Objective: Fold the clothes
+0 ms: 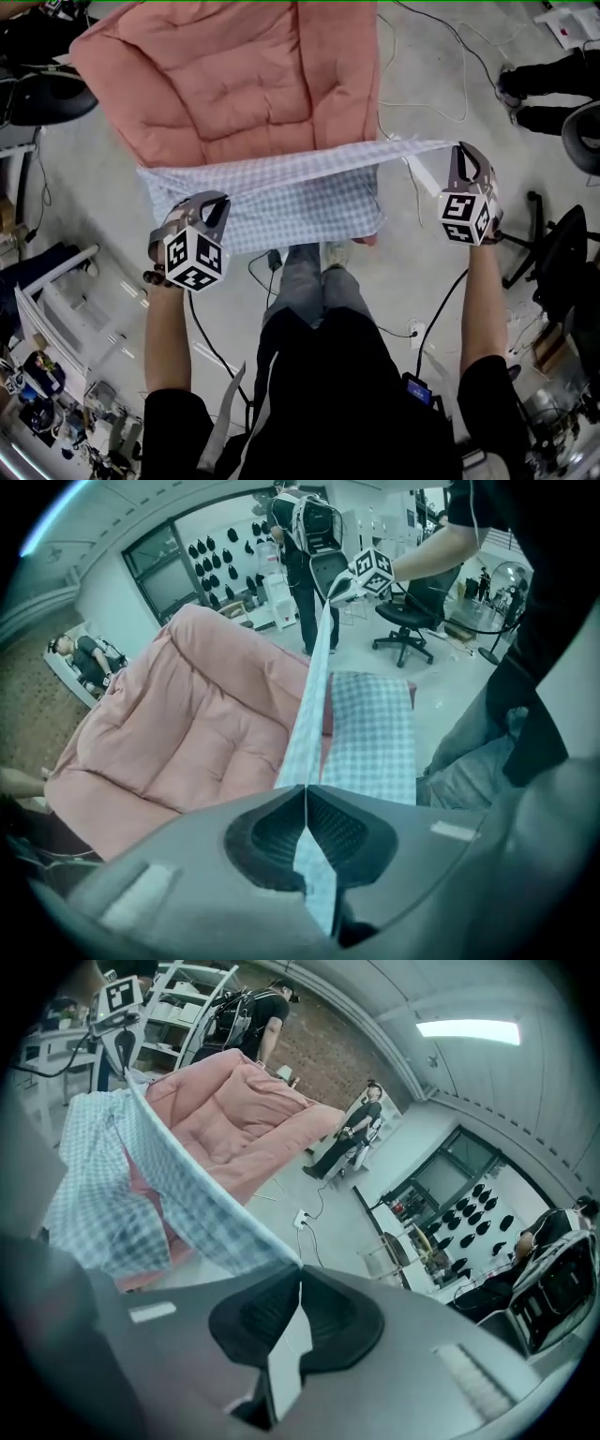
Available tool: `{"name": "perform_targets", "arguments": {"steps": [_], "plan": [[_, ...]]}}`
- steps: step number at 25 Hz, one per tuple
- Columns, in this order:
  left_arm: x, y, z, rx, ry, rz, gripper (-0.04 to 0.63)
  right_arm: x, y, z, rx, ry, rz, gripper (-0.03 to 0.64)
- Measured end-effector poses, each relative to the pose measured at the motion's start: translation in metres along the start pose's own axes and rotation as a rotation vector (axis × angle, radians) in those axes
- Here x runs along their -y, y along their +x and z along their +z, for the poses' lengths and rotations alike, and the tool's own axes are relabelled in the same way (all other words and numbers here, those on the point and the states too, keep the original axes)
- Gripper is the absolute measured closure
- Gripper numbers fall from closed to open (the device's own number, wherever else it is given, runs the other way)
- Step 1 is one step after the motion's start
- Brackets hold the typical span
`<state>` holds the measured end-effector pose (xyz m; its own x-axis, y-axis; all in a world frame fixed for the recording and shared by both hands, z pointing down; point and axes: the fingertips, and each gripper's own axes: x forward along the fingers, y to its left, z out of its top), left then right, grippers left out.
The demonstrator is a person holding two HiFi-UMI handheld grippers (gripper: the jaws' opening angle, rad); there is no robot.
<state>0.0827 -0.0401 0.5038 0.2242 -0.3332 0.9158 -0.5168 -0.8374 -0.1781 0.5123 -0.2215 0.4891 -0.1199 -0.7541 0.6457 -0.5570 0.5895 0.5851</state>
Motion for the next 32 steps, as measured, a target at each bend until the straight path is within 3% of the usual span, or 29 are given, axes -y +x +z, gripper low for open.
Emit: {"name": "perform_targets", "arguments": {"steps": [6,16,24,32], "plan": [[0.061,-0.005,-0.028,-0.022,-0.051,-0.014,0.586,-0.038,-0.027,-0.021,0.032,0.001,0.021,0.607],[0.147,0.028,-0.067,-0.093,-0.079,-0.023,0.584,-0.142,-0.05,-0.134,-0.068,0.04,0.179,0.607],[0.181,0.042,-0.092,-0.089,-0.149,0.002,0.586,-0.205,-0.051,-0.175,-0.098,0.012,0.267,0.607],[0.194,0.064,-0.113,-0.075,-0.236,0.037,0.584,-0.225,-0.045,-0.187,-0.095,-0.048,0.318,0.607]]}}
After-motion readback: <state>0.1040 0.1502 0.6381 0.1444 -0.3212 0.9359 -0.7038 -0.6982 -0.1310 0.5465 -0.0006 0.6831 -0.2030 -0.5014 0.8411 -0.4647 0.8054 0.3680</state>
